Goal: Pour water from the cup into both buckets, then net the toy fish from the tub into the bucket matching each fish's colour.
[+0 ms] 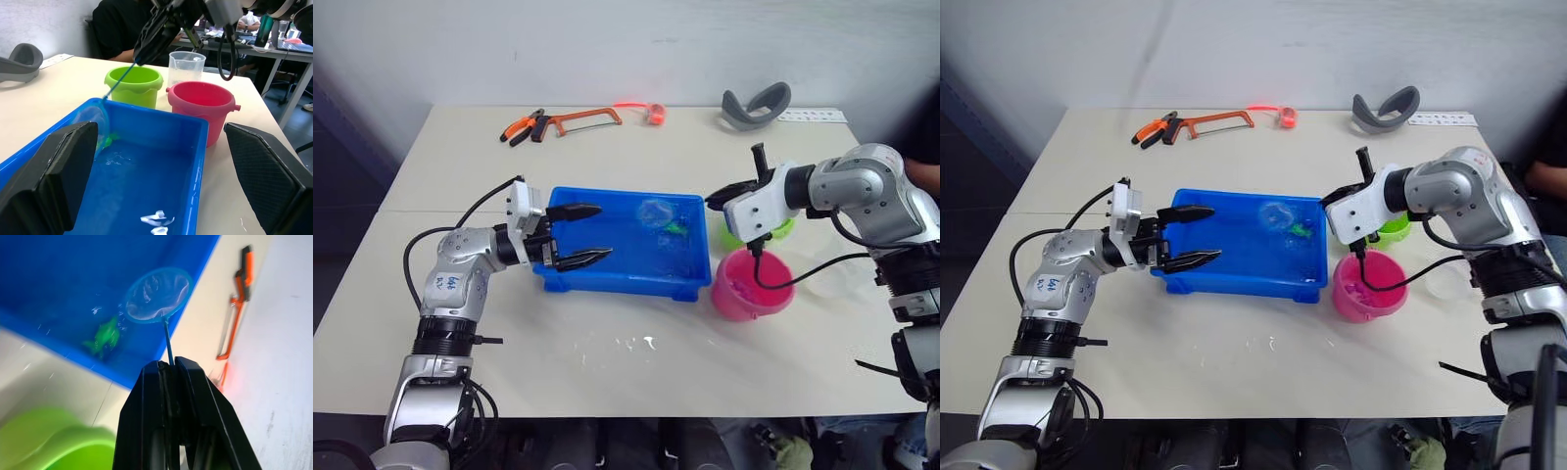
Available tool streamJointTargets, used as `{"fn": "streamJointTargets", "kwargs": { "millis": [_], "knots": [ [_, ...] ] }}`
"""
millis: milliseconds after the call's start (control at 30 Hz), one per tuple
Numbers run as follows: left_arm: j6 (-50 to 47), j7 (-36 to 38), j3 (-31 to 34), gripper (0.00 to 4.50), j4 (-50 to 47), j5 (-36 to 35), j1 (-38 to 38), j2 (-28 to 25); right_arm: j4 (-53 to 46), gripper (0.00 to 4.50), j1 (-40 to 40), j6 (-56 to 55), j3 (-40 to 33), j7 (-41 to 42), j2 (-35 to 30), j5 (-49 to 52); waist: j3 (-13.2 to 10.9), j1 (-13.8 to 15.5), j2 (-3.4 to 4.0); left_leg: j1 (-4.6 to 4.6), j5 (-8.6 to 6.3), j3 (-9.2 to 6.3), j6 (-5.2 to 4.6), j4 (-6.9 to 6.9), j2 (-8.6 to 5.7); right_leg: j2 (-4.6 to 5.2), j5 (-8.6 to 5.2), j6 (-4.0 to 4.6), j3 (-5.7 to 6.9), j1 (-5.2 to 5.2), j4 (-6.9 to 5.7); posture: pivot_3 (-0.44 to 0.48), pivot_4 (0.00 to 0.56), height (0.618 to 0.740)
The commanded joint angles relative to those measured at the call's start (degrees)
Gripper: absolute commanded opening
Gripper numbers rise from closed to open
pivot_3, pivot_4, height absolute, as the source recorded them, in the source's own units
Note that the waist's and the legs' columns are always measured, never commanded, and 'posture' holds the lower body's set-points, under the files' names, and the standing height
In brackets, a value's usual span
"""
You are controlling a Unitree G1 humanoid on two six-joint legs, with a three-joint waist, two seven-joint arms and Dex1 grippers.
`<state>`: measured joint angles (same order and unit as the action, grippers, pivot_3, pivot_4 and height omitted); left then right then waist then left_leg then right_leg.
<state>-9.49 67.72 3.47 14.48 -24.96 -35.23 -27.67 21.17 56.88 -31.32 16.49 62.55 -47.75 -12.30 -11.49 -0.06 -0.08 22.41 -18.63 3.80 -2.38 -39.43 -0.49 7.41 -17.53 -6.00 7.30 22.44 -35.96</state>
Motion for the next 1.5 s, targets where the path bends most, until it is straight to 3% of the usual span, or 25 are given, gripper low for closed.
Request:
{"fn": "streamJointTargets", "kwargs": {
  "millis": [33,267,500,733,833,967,1267,1500],
  "knots": [
    [0.8,0.0,1.1,4.49,-1.2,-0.8,0.2,-0.5,-5.8,0.00,-1.6,5.9,-5.6,0.5,-1.3,6.5,0.0,0.2,0.00,0.02,0.00,-0.03,0.00,-0.01,0.00,0.01,0.00,0.00,0.03,-0.01,0.00,0.000,0.150,0.740],
    [0.8,0.6,1.6,4.49,-0.9,-0.9,0.8,-1.5,-14.2,0.00,-9.8,10.8,-11.0,1.0,-10.8,6.3,0.0,0.4,0.00,0.03,-0.01,-0.04,-0.02,-0.03,-0.03,0.02,0.00,0.00,0.04,-0.03,0.01,0.000,0.150,0.740],
    [0.4,1.2,1.6,4.49,-0.9,-0.9,1.1,-2.2,-18.2,0.00,-16.4,10.1,-11.4,-2.2,-12.4,2.6,0.0,-0.1,0.00,-0.03,0.00,0.06,0.00,-0.03,0.03,0.01,0.00,0.00,-0.04,-0.02,-0.03,0.000,0.150,0.740],
    [0.1,1.3,1.3,4.49,-0.7,-1.0,0.6,-2.3,-13.4,0.00,-10.7,9.7,-5.6,-3.0,-7.8,-3.6,0.0,-0.1,0.01,-0.03,0.00,0.08,0.00,-0.03,0.03,0.00,0.00,0.00,-0.08,0.00,-0.03,0.000,0.150,0.740],
    [0.1,1.2,1.3,4.49,-0.6,-0.9,0.4,-2.3,-12.5,0.00,-9.0,13.6,-4.1,1.1,-4.5,0.5,0.0,0.0,0.00,-0.02,0.00,0.04,0.00,-0.01,0.02,-0.01,0.00,0.00,-0.04,0.00,0.00,0.000,0.150,0.740],
    [0.2,0.8,1.3,4.49,-0.8,-0.8,0.5,-2.1,-8.7,0.00,-5.6,13.7,-0.9,3.1,-2.9,-2.5,0.0,0.0,0.00,0.00,0.00,0.03,0.00,-0.01,0.01,-0.01,0.00,0.00,-0.01,-0.01,0.00,0.000,0.150,0.740],
    [0.4,-0.4,1.3,4.49,-1.2,-0.6,0.9,-1.7,-2.4,0.00,-0.7,9.4,1.1,-4.2,-1.5,-11.1,0.0,-0.1,0.00,0.00,0.00,0.03,0.00,0.00,0.00,0.00,0.00,0.00,-0.03,0.01,0.00,0.000,0.150,0.740],
    [0.1,0.0,1.7,4.49,-2.0,-1.0,1.6,-2.9,-16.2,0.00,-5.1,23.2,-6.0,7.6,-2.5,7.7,0.0,0.0,0.00,0.00,0.00,0.00,0.00,0.01,0.01,-0.01,0.00,0.00,-0.01,0.01,0.00,0.000,0.150,0.740]
  ]
}}
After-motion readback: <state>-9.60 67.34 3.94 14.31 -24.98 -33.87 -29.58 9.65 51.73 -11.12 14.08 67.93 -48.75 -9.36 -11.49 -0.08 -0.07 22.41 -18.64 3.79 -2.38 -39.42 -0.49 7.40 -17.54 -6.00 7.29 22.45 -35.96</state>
